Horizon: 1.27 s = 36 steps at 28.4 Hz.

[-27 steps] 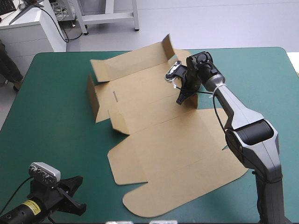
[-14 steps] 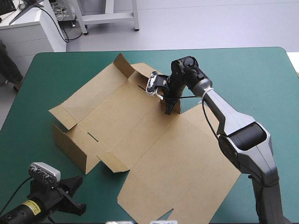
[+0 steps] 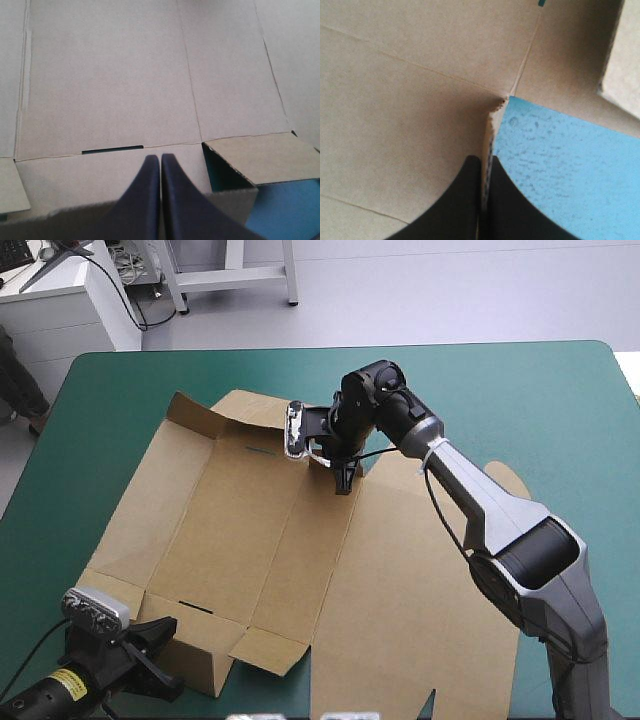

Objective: Fold the box

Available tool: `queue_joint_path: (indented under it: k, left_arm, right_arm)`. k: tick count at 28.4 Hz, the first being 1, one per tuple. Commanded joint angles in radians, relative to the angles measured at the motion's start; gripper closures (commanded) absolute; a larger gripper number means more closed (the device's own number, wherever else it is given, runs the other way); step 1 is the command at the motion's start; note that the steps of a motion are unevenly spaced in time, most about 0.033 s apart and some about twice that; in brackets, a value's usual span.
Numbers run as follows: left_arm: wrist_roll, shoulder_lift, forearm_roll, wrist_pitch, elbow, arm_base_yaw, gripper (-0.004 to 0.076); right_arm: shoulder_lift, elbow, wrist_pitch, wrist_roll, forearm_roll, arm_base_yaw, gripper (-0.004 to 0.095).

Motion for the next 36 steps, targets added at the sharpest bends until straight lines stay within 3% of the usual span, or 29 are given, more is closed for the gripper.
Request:
queue_joint_path:
  k: [1,9,16,22,27,36]
  left_arm:
    - [0.002,0.011,-0.023,-0.063,-0.028,0.001,0.0732]
    - [0.002,0.011,-0.023,-0.063,-0.028,0.001,0.0732]
    - [0.002,0.011,-0.023,-0.065,-0.027,0.001,0.0732]
    - [0.002,0.011,-0.023,-0.065,-0.027,0.001,0.0732]
    - [0.002,0.011,-0.023,-0.065,-0.027,0.001,0.0732]
    - [0.002,0.011,-0.023,-0.065,-0.027,0.001,0.0732]
  right_arm:
    - [-0.092,-0.022,0.006,-0.012,0.082,0.005,0.0927]
    - [-0.09,0.115,0.006,0.014,-0.012,0.051,0.0927]
    - [-0.09,0.115,-0.025,-0.015,0.048,0.051,0.0927]
    - [-0.09,0.115,-0.171,-0.097,0.055,0.051,0.0927]
    - [-0.09,0.115,-0.152,-0.097,0.05,0.052,0.0927]
    - [-0.09,0.115,-0.169,0.015,-0.007,0.052,0.089]
